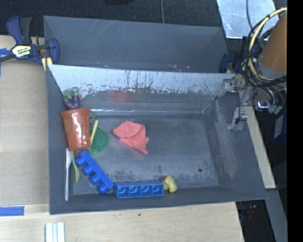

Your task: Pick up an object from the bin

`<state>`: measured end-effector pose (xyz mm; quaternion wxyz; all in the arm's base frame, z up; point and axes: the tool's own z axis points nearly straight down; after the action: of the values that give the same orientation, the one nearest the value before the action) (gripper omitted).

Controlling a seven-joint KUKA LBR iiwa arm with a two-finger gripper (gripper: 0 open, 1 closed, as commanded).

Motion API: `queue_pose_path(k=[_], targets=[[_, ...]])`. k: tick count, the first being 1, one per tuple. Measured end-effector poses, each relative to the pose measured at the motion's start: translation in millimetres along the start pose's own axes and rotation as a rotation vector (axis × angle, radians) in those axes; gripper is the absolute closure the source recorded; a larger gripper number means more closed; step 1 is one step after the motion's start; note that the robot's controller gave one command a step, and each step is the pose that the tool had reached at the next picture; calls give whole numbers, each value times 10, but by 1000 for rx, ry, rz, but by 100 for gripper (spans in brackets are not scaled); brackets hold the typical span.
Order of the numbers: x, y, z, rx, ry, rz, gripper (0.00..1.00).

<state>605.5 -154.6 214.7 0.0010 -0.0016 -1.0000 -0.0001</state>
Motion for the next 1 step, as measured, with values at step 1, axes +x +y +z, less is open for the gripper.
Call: queue_pose_path(k=[1], targets=[[-17, 5, -35, 1, -7, -3, 0]])
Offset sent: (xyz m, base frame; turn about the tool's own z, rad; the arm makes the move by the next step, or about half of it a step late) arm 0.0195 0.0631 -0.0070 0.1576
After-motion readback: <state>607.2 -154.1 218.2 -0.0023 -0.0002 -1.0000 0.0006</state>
